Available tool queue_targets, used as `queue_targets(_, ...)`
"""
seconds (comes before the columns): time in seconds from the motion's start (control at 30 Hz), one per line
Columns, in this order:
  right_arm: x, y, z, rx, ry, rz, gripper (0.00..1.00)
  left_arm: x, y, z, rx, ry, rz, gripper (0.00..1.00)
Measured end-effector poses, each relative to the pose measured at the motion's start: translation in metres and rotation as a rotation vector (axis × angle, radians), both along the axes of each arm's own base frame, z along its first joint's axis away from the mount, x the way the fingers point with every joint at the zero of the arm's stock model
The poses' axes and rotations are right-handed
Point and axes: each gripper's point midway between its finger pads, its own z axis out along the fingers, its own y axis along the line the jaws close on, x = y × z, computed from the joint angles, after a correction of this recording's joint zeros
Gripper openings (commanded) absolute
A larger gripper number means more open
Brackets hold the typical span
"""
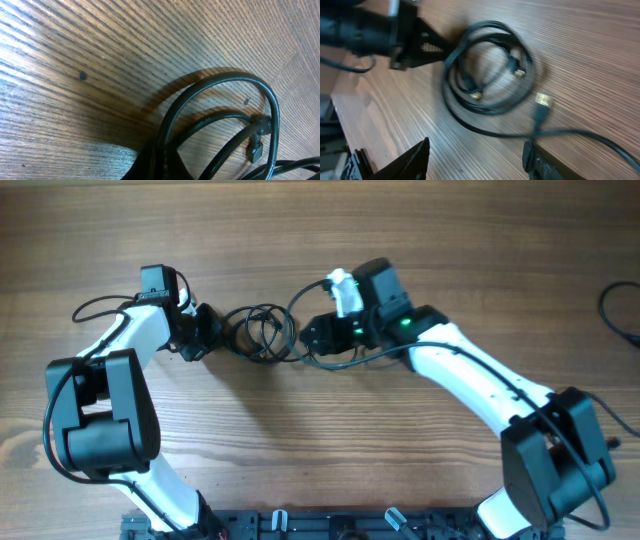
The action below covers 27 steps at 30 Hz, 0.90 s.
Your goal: Untangle cables
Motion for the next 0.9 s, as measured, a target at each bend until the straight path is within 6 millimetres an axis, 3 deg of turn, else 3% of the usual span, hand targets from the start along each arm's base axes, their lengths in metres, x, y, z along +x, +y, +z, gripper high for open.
queue_targets(0.03,-0.006,0.016,0.000,0.011,-0.023,0.037,0.63,0.000,0.000,0.000,0.000,0.000,0.000,0.04)
queue_targets(0.17,-0.016,0.048,-0.021,0.012,-0.050,0.097,0.63,0.000,0.000,0.000,0.000,0.000,0.000,0.04)
queue_targets(0.37,-0.018,0.077,-0.054,0.023,-0.073,0.143,0.63,0.001,0.000,0.000,0.000,-0.002,0.000,0.04)
queue_targets(0.57,-0.024,0.110,-0.056,0.083,-0.161,0.191,0.55,0.000,0.000,-0.001,0.000,-0.002,0.000,0.04)
queue_targets(0.67,-0.017,0.117,-0.055,0.121,-0.172,0.161,0.55,0.000,0.000,-0.001,0.001,-0.002,0.000,0.04)
queue_targets(0.9,-0.016,0.116,-0.079,0.108,-0.119,0.130,0.50,0.002,0.000,0.000,0.002,-0.009,0.000,0.04)
